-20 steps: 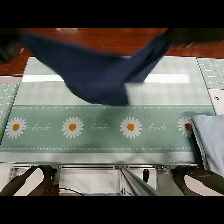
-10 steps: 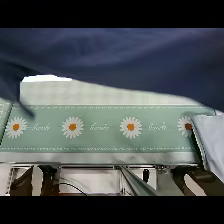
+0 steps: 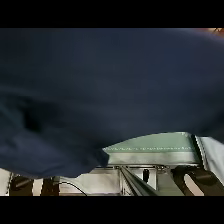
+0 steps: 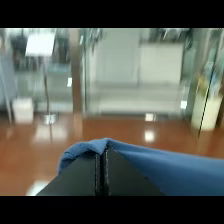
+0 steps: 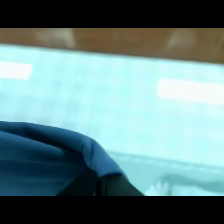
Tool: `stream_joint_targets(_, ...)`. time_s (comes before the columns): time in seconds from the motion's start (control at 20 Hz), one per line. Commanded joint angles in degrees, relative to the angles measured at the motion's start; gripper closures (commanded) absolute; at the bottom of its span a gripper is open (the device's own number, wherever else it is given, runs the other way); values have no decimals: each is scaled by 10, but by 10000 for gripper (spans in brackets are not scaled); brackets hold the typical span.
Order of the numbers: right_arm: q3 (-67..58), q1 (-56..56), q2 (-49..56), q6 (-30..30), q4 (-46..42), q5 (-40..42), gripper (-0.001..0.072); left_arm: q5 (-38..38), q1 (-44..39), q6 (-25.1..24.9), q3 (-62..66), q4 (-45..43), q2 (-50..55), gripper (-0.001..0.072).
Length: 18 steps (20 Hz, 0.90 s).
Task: Fold the shirts.
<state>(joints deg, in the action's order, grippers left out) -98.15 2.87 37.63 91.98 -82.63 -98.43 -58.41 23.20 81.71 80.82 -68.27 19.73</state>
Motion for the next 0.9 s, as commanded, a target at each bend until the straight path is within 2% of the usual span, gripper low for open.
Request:
stream_joint_targets(0.0,177,0,-20,8,84,47,687,-22,-22,69,-81,-47,17,692)
stream_joint_targets(0.1,282,0,-14,-10,130,112,687,-21,-22,57,-143,1,57,692)
stream_joint_targets(0.2,362,0,10,-16,137,200,688,3,-32,31,-199,44,115,692)
stream_joint_targets(0.3,395,0,75,-28,135,292,688,80,-65,-17,-242,63,183,692)
stream_joint_targets(0.35,391,0,120,-38,138,332,687,126,-87,-23,-253,62,217,692)
stream_joint_targets(0.45,358,0,233,-57,140,381,687,203,-127,-22,-255,62,300,692)
stream_joint_targets(0.6,257,0,407,-74,150,389,687,284,-174,1,-253,80,414,691)
stream_joint_targets(0.8,111,-14,567,-65,210,388,686,294,-203,4,-239,143,514,689)
stream_joint_targets(0.85,84,-26,593,-50,237,386,665,292,-206,4,-238,159,527,641)
